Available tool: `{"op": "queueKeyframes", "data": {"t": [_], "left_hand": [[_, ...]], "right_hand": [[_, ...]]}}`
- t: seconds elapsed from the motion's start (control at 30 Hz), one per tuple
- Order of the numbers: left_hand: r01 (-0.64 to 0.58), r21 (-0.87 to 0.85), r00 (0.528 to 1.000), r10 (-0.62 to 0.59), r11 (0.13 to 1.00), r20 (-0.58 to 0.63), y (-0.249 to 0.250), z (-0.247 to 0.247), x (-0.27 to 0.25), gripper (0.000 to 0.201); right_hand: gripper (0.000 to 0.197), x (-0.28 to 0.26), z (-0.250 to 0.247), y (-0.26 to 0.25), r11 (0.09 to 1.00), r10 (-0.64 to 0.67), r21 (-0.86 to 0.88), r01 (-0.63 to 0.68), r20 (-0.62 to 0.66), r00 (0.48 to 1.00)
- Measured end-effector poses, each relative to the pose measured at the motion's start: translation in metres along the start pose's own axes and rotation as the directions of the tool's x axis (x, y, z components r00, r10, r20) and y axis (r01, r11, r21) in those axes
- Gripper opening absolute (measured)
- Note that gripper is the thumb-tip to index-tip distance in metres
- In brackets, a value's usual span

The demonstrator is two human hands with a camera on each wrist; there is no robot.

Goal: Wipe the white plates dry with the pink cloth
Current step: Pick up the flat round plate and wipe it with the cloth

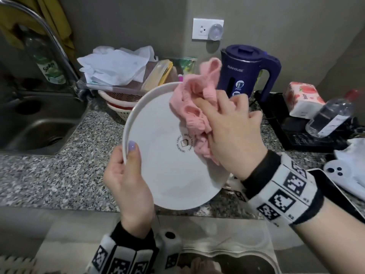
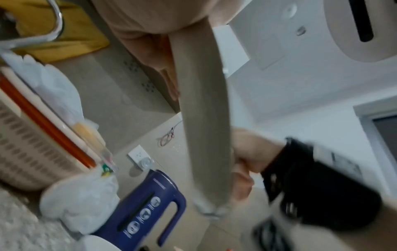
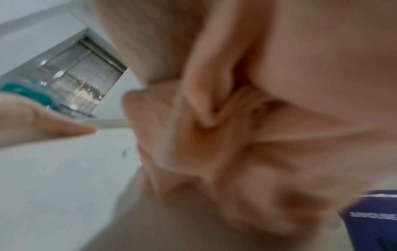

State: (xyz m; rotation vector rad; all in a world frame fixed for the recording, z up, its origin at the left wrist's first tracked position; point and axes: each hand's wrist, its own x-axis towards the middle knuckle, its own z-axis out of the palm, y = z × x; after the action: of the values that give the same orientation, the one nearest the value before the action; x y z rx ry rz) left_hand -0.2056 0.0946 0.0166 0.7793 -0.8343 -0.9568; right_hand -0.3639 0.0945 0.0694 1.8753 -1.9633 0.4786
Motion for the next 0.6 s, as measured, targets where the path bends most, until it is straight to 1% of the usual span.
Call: {"op": "queueKeyframes", "data": {"t": [0.03,0.07,0.1,0.13,0.17,0.23,0.27,0.3,0.33,0.37,0.43,0.47,0.5,0.53,0.57,0.6], "left_hand": [[0.004,0.004,1.0,-0.004,1.0,-0.02,0.001,0.002,0.0,0.013],[0.002,0.013,0.999,-0.001,1.0,-0.038,0.001,0.004,0.0,0.014],[-0.002,0.023,0.999,0.004,1.0,-0.053,0.001,0.006,0.0,0.015],[-0.011,0.04,0.998,0.013,0.999,-0.067,0.0,0.006,0.002,0.018],[-0.014,0.062,0.997,0.019,0.998,-0.079,0.001,0.007,0.003,0.023],[0.015,0.07,0.995,-0.008,0.997,-0.103,-0.001,0.005,0.007,0.03],[0.045,0.045,0.992,-0.039,0.998,-0.116,0.0,0.003,0.008,0.03],[0.08,0.009,0.989,-0.078,0.997,-0.124,0.002,0.001,0.007,0.026],[0.11,-0.03,0.987,-0.113,0.993,-0.116,0.004,0.0,0.007,0.023],[0.132,-0.051,0.985,-0.137,0.99,-0.105,0.005,0.0,0.006,0.021],[0.148,-0.037,0.983,-0.151,0.988,-0.107,0.004,0.001,0.004,0.021],[0.153,-0.023,0.982,-0.155,0.988,-0.109,0.003,0.0,0.002,0.022],[0.16,-0.007,0.981,-0.16,0.987,-0.108,0.002,0.0,0.0,0.023],[0.168,0.011,0.981,-0.166,0.986,-0.104,0.001,0.0,-0.002,0.023],[0.18,0.024,0.979,-0.177,0.983,-0.101,0.001,-0.001,-0.003,0.024],[0.193,0.032,0.977,-0.189,0.981,-0.101,0.001,-0.002,-0.005,0.024]], "right_hand": [[0.061,-0.006,0.003,0.001,0.999,0.047,0.025,-0.049,0.062,0.997],[0.066,-0.016,0.009,-0.004,0.993,0.056,0.091,-0.069,0.141,0.988],[0.072,-0.03,0.013,-0.016,0.98,0.021,0.185,-0.066,0.234,0.972],[0.077,-0.045,0.016,-0.031,0.962,-0.05,0.27,-0.031,0.29,0.956],[0.076,-0.057,0.019,-0.045,0.946,-0.133,0.322,0.034,0.291,0.947],[0.068,-0.07,0.022,-0.056,0.911,-0.259,0.371,0.18,0.175,0.95],[0.069,-0.07,0.025,-0.051,0.897,-0.323,0.353,0.267,0.109,0.94],[0.071,-0.07,0.027,-0.043,0.888,-0.379,0.312,0.338,0.078,0.922],[0.072,-0.07,0.026,-0.034,0.89,-0.401,0.268,0.37,0.072,0.913],[0.073,-0.072,0.026,-0.026,0.905,-0.384,0.235,0.354,0.099,0.918],[0.075,-0.075,0.024,-0.022,0.954,-0.271,0.176,0.241,0.171,0.947],[0.076,-0.075,0.021,-0.025,0.972,-0.211,0.157,0.177,0.231,0.95],[0.078,-0.077,0.019,-0.028,0.976,-0.193,0.151,0.156,0.269,0.944],[0.079,-0.078,0.018,-0.027,0.969,-0.231,0.156,0.193,0.285,0.93],[0.083,-0.077,0.017,-0.023,0.949,-0.304,0.188,0.251,0.345,0.888],[0.092,-0.075,0.014,-0.016,0.927,-0.367,0.262,0.268,0.486,0.794]]}}
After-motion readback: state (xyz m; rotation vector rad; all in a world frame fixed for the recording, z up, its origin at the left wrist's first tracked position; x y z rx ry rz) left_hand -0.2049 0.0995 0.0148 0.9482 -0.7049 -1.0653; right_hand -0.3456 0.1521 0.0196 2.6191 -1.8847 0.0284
